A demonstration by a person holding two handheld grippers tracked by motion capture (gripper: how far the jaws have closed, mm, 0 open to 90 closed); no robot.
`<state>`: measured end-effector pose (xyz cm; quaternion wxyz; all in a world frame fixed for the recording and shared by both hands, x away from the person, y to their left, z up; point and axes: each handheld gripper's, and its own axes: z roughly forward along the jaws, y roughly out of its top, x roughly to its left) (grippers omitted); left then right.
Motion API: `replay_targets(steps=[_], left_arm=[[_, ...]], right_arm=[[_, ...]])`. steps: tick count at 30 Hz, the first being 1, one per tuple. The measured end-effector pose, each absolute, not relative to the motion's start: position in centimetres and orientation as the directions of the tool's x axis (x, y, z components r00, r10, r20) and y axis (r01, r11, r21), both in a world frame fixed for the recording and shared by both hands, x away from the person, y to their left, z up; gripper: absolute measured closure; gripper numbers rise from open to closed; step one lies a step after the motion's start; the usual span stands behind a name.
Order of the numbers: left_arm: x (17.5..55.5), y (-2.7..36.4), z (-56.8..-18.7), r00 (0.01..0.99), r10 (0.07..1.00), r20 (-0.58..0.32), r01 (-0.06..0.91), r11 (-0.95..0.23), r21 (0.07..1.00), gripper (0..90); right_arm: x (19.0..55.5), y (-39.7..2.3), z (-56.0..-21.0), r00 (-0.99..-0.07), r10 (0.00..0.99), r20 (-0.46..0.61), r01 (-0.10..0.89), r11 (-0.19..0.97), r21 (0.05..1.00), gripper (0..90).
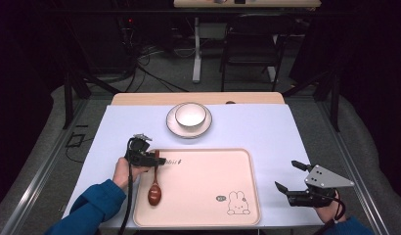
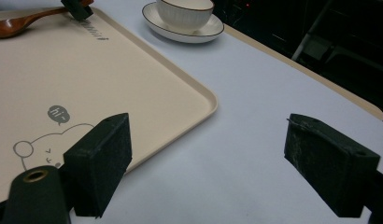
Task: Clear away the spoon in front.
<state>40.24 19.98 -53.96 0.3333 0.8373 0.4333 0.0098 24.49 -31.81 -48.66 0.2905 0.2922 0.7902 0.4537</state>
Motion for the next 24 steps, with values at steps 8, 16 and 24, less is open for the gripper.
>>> replay_targets(steps=[8,16,24], left_arm=[[39.9,20.1,-53.5,0.634,0.742,-0.216,0.693,-0.422,0.584,35.0],[39.4,20.0,-52.6,0.64,0.755,-0.144,0.661,-0.445,0.604,23.5],[38.5,20.5,-50.2,0.644,0.761,-0.08,0.612,-0.449,0.651,16.2]], right_arm=[[24.5,-31.8,-48.7,-0.659,0.727,-0.194,0.198,0.417,0.887,14.2],[24.4,-31.8,-48.6,-0.66,0.725,-0.195,0.198,0.418,0.886,14.2],[24.4,-31.7,-48.6,-0.661,0.725,-0.196,0.197,0.419,0.886,14.2]])
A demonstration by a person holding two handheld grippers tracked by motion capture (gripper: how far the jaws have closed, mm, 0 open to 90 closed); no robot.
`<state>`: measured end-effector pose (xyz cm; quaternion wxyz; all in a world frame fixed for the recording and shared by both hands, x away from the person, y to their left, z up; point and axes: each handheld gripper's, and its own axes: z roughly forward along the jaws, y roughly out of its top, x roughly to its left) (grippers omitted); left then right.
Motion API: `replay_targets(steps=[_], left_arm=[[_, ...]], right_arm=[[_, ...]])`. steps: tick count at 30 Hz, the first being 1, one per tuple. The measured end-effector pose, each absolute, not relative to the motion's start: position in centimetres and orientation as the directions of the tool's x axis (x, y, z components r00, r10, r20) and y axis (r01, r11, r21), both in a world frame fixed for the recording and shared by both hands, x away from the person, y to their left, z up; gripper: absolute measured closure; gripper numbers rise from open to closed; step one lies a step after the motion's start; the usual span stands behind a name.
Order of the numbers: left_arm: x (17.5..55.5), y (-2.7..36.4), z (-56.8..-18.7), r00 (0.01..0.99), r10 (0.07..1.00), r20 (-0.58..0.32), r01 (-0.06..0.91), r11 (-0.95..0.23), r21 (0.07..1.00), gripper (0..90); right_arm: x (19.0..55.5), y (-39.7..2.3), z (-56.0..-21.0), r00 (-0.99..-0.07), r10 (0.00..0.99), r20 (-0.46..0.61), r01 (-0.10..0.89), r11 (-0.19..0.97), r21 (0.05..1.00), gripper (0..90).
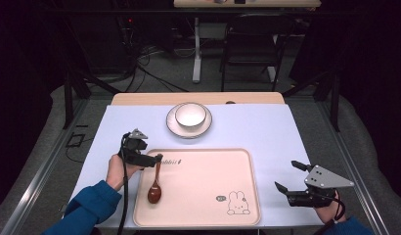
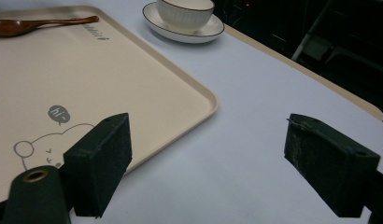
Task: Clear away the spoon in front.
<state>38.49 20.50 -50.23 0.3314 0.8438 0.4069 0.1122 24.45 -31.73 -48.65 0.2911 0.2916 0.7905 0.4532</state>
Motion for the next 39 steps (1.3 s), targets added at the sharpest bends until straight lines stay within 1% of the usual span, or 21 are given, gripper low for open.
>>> replay_targets(steps=[11,15,19,22,28,39], left_arm=[[37.7,21.6,-47.7,0.63,0.776,-0.028,0.583,-0.449,0.678,12.4],[37.1,22.2,-46.6,0.614,0.789,-0.01,0.567,-0.433,0.7,10.7],[36.4,22.9,-45.6,0.601,0.799,0.014,0.55,-0.426,0.718,8.0],[35.5,23.5,-44.8,0.584,0.811,0.031,0.537,-0.415,0.735,3.9],[34.2,24.2,-43.9,0.563,0.825,0.05,0.513,-0.396,0.762,0.2],[31.2,25.9,-43.5,0.525,0.848,0.076,0.476,-0.366,0.8,0.0]], right_arm=[[24.4,-31.7,-48.6,-0.66,0.726,-0.195,0.198,0.418,0.887,14.2],[24.4,-31.8,-48.6,-0.66,0.725,-0.195,0.196,0.418,0.887,14.2],[24.4,-31.7,-48.6,-0.66,0.726,-0.195,0.196,0.417,0.887,14.2],[24.4,-31.7,-48.6,-0.659,0.726,-0.196,0.196,0.417,0.887,14.2],[24.4,-31.7,-48.6,-0.659,0.726,-0.195,0.197,0.417,0.887,14.1],[24.4,-31.7,-48.6,-0.659,0.726,-0.198,0.195,0.419,0.887,14.2]])
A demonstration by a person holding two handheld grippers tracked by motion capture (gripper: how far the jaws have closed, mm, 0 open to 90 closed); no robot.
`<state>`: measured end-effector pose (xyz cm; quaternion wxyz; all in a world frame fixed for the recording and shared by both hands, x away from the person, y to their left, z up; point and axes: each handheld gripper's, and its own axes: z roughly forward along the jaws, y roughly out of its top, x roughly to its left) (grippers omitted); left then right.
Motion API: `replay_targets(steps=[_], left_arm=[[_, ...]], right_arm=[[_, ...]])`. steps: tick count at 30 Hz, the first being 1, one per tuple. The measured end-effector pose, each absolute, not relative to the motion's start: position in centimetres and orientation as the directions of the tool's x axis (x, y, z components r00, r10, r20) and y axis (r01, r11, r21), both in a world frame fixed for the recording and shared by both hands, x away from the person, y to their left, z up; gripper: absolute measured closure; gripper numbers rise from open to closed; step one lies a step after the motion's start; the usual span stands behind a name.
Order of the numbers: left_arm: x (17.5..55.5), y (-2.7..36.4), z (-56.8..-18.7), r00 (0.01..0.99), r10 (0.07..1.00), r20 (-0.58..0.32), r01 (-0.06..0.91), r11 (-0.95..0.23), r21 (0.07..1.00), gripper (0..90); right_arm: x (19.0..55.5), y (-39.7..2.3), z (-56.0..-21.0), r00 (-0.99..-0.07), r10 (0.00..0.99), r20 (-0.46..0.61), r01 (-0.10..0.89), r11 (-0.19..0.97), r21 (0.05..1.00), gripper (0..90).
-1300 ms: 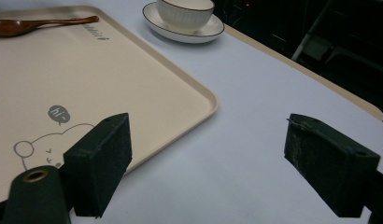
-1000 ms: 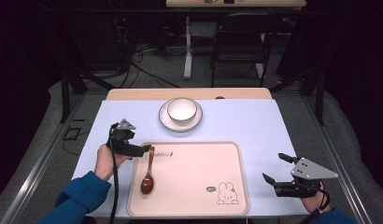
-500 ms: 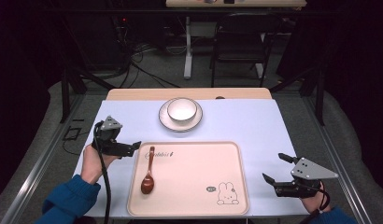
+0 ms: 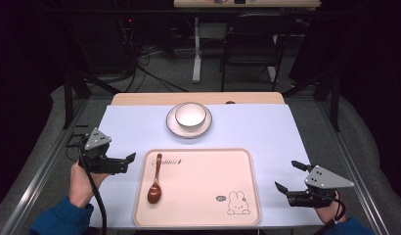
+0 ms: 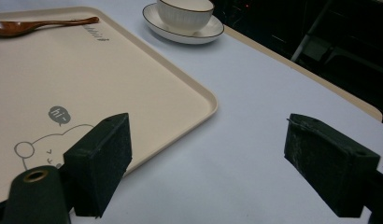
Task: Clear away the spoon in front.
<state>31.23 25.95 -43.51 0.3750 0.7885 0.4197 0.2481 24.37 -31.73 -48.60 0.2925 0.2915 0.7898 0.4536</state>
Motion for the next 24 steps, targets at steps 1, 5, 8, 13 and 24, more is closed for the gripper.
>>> replay_targets(steps=[1,5,8,13,24], left_arm=[[30.9,26.1,-43.6,0.516,0.853,0.08,0.47,-0.361,0.806,0.0],[29.9,26.8,-44.0,0.5,0.862,0.085,0.465,-0.35,0.813,0.0],[29.4,27.0,-44.2,0.491,0.867,0.084,0.465,-0.343,0.816,0.0],[28.0,27.5,-45.0,0.474,0.876,0.084,0.462,-0.329,0.824,0.0],[26.6,28.4,-47.2,0.438,0.898,0.048,0.464,-0.271,0.843,0.0]], right_arm=[[24.4,-31.7,-48.6,-0.659,0.726,-0.197,0.195,0.418,0.887,14.2],[24.4,-31.7,-48.6,-0.659,0.726,-0.197,0.195,0.418,0.887,14.2],[24.4,-31.7,-48.6,-0.659,0.726,-0.197,0.196,0.418,0.887,14.2],[24.4,-31.7,-48.6,-0.659,0.726,-0.197,0.195,0.417,0.888,14.2],[24.4,-31.7,-48.7,-0.661,0.725,-0.196,0.199,0.42,0.885,14.2]])
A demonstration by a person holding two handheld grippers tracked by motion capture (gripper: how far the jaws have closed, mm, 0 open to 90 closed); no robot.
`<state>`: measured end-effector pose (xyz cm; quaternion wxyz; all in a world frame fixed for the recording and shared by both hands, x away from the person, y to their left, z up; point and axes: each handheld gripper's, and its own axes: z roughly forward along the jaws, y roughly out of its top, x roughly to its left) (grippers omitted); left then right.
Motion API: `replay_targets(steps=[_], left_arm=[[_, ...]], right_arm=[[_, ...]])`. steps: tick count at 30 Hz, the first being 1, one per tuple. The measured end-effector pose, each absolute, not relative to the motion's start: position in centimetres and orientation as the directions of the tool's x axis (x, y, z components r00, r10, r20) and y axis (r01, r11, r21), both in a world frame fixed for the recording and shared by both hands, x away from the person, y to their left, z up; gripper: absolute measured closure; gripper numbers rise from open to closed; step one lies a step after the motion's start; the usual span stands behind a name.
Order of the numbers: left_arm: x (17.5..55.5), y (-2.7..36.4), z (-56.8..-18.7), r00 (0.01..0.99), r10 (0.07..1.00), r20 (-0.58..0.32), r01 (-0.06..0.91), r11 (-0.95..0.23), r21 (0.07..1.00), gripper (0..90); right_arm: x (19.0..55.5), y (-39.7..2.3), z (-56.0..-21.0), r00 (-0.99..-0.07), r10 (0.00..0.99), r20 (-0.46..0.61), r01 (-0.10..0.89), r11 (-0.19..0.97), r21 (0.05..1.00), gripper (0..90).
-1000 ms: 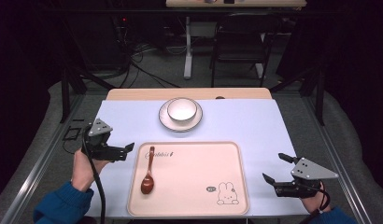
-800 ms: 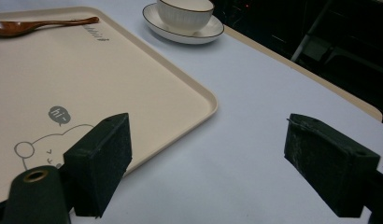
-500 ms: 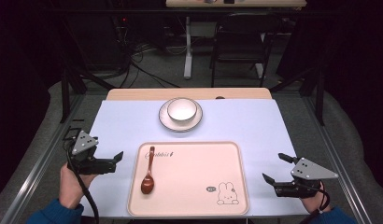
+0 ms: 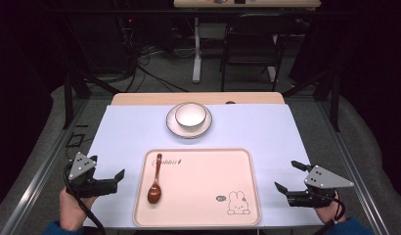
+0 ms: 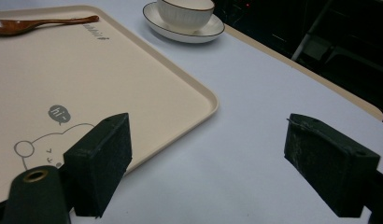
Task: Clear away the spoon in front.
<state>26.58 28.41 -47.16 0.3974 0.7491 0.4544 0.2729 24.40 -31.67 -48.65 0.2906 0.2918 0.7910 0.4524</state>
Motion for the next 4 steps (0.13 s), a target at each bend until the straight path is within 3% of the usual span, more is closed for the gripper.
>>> replay_targets(steps=[4], left_arm=[[26.71,28.48,-47.49,0.435,0.9,0.031,0.471,-0.257,0.844,0.0]], right_arm=[[24.48,-31.69,-48.71,-0.661,0.725,-0.194,0.201,0.42,0.885,14.2]])
